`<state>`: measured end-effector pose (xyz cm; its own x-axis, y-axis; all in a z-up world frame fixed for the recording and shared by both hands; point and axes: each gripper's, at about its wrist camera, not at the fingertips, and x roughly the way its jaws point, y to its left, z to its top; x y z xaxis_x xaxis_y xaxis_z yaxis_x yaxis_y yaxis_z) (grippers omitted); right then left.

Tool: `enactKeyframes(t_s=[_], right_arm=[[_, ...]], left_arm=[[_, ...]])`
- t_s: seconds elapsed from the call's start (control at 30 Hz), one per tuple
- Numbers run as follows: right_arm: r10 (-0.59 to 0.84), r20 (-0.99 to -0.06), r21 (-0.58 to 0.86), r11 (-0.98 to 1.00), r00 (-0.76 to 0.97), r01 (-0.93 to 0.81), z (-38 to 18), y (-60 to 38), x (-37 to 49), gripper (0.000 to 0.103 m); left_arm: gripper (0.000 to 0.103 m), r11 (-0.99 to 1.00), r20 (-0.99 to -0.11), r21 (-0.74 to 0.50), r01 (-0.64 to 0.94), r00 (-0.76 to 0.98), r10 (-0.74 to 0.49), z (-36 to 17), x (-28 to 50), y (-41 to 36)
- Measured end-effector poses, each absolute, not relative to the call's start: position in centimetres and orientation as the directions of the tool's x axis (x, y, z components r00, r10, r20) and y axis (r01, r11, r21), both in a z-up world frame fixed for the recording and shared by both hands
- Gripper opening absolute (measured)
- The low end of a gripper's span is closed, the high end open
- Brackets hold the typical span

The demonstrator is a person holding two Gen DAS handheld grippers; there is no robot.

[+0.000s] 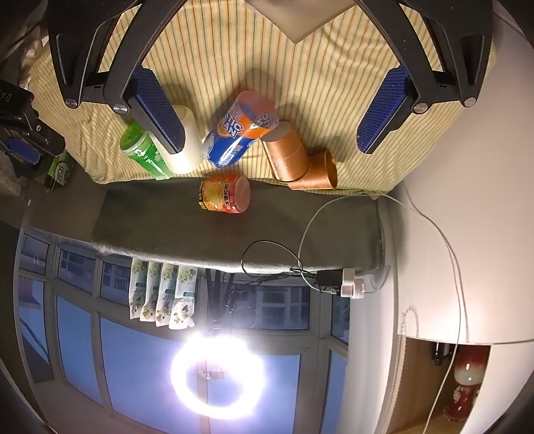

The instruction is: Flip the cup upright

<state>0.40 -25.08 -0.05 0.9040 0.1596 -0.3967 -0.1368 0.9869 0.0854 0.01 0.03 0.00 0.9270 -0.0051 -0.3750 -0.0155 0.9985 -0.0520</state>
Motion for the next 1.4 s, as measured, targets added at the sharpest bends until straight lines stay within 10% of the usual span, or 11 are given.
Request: enactKeyframes(t_s=[1.4], right_arm=[[0.161, -0.41, 0.085, 0.987, 0.898, -0.139, -0.53, -24.48, 0.55, 0.103]], left_arm=[[0.103, 0.999, -0.362, -0.048, -0.015, 0.932, -0.003, 0.39, -0.13, -0.08]])
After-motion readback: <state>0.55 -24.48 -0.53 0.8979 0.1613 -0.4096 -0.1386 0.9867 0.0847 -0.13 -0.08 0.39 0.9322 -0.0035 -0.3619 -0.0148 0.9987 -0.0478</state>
